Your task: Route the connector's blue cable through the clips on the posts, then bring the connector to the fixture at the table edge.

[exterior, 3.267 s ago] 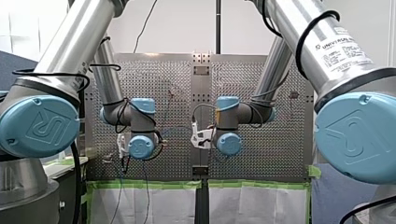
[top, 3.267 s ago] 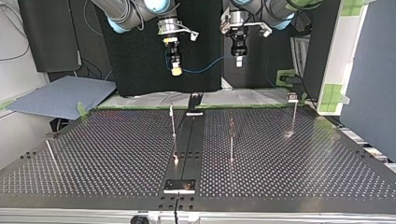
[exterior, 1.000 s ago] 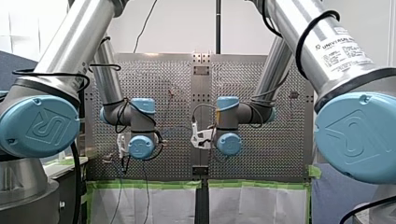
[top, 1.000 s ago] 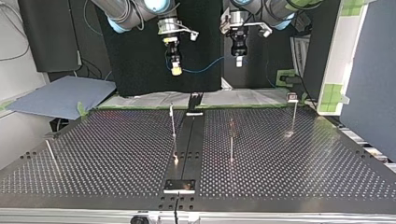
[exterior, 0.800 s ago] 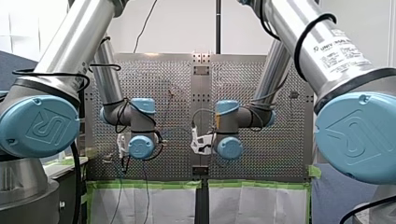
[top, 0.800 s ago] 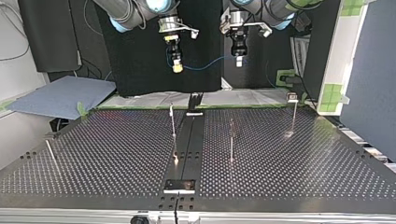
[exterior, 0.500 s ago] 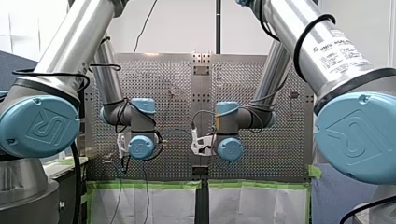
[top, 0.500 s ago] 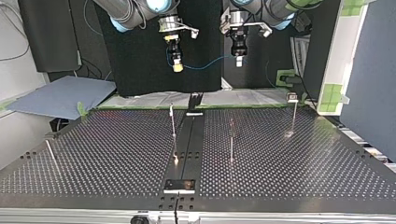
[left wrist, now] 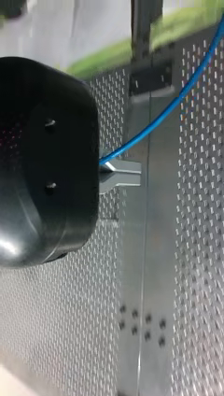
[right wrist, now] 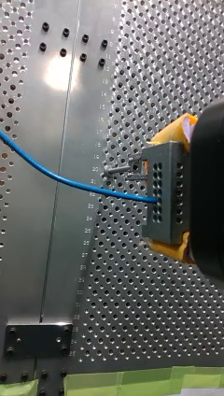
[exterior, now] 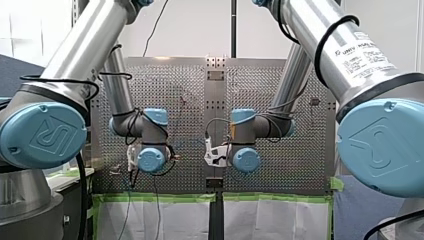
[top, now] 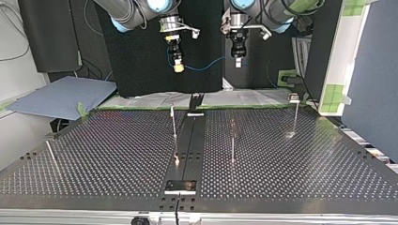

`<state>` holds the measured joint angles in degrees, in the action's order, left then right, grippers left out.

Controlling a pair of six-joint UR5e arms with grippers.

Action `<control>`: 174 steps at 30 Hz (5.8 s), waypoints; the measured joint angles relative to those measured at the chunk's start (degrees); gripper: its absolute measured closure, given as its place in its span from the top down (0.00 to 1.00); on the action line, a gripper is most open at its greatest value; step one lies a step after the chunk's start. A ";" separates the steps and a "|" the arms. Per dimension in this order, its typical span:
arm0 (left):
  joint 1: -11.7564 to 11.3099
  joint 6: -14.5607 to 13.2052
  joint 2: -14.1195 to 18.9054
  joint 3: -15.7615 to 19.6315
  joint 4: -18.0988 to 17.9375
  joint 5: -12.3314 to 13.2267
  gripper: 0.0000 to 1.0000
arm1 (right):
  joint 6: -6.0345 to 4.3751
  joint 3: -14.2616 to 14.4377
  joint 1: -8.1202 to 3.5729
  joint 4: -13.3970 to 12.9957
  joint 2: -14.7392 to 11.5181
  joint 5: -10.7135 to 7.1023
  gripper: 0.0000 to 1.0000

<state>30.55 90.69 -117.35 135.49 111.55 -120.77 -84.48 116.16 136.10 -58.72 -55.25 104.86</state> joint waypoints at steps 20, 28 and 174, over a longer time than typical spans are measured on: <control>-0.44 -0.14 -2.41 -0.32 0.54 -0.04 0.02 | -0.20 -0.37 -0.36 0.38 -0.01 0.36 0.00; -1.05 3.13 0.06 -1.01 -1.00 -2.41 0.02 | -3.05 -3.61 -1.75 3.60 -2.73 0.87 0.00; -20.12 6.69 12.87 -26.99 27.86 20.14 0.07 | -7.30 -22.26 -10.38 26.86 -9.75 -11.30 0.00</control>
<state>10.43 97.38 -104.48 108.51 139.41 -100.63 -91.78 93.89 125.72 -31.86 -65.00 93.56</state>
